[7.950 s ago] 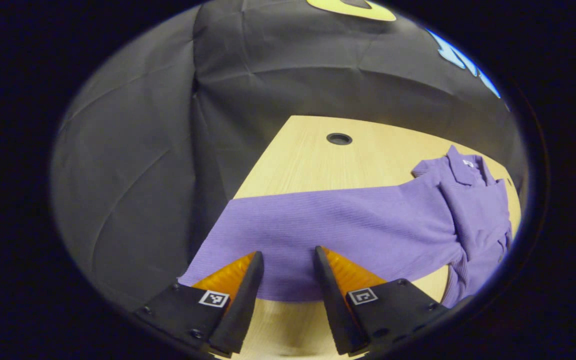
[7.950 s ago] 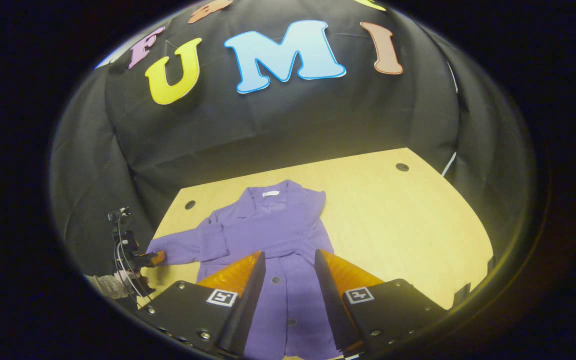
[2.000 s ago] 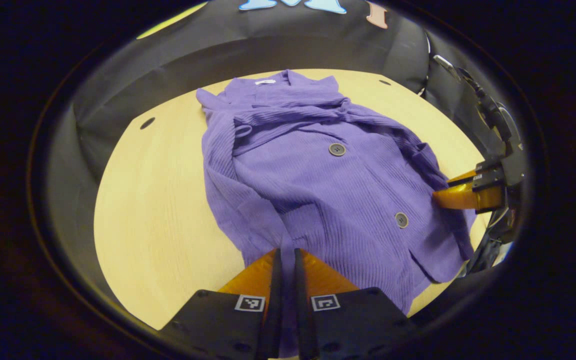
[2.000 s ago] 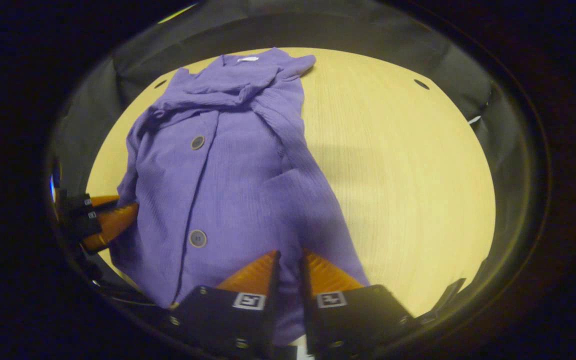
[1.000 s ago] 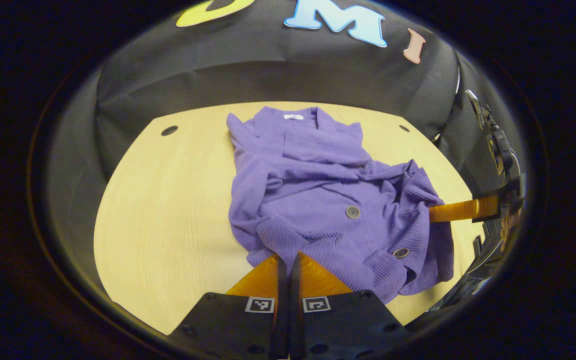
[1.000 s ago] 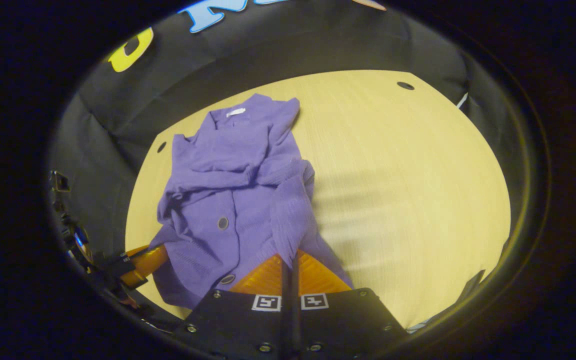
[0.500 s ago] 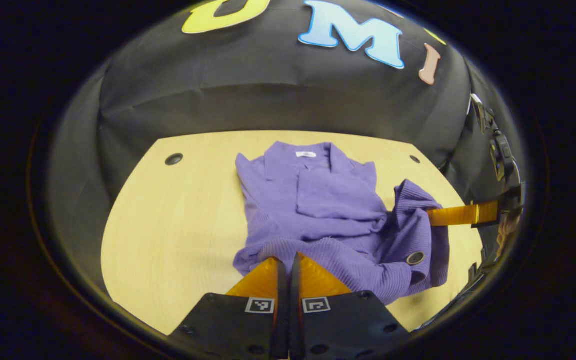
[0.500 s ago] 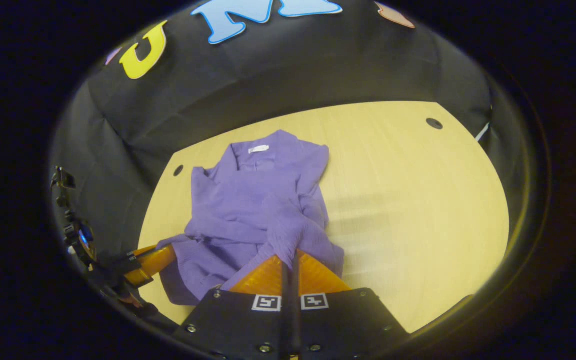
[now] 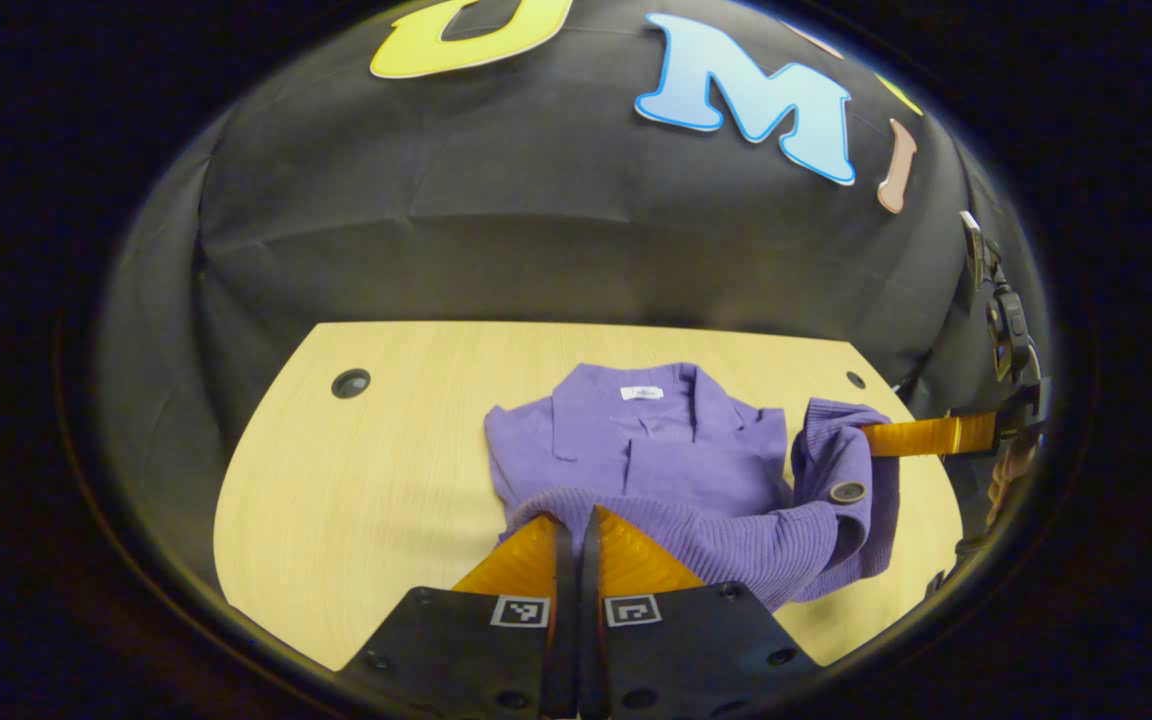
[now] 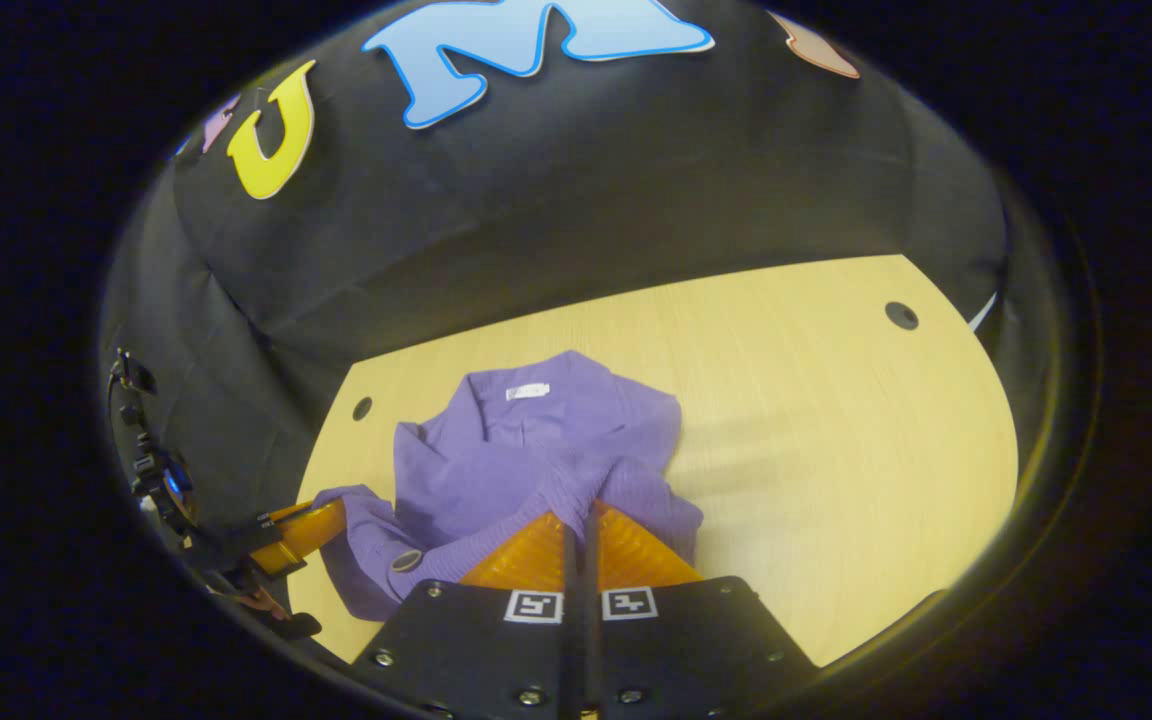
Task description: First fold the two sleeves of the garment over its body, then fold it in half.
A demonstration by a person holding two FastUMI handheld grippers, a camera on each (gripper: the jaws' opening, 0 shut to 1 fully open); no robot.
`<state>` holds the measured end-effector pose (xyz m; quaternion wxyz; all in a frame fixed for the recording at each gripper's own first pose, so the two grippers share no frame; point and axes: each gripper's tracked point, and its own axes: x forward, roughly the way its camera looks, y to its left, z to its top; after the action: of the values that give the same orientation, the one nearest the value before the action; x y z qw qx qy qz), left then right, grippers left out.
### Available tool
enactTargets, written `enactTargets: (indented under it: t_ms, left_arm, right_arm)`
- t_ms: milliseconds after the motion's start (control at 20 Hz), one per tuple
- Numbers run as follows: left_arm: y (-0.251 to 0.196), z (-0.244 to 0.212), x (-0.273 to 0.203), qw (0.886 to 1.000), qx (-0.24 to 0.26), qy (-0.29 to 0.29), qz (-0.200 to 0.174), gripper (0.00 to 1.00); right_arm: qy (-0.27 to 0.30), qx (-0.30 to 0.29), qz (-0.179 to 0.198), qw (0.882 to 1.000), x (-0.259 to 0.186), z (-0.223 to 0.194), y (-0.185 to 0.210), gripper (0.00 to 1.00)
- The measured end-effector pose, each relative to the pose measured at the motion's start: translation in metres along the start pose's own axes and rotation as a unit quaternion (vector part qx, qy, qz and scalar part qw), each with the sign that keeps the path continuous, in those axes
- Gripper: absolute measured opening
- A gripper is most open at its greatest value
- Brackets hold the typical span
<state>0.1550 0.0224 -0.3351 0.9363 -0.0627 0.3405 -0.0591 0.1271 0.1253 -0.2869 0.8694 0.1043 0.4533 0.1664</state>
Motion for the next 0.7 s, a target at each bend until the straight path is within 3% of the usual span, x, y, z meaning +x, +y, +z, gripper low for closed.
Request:
enactTargets:
  t_ms: [200,500,700]
  left_arm:
    - [0.010,0.034,0.022,0.999,-0.029,-0.018,0.001,0.06]
    - [0.017,0.058,0.058,1.000,-0.012,-0.026,-0.001,0.06]
    - [0.022,0.067,0.093,0.999,-0.034,-0.024,-0.004,0.06]
  right_arm:
    - [-0.021,0.002,0.001,1.000,0.017,0.031,0.000,0.00]
    - [-0.038,0.016,-0.002,0.999,0.045,0.059,-0.007,0.00]
    - [-0.040,0.028,-0.010,0.999,0.076,0.069,-0.016,0.00]
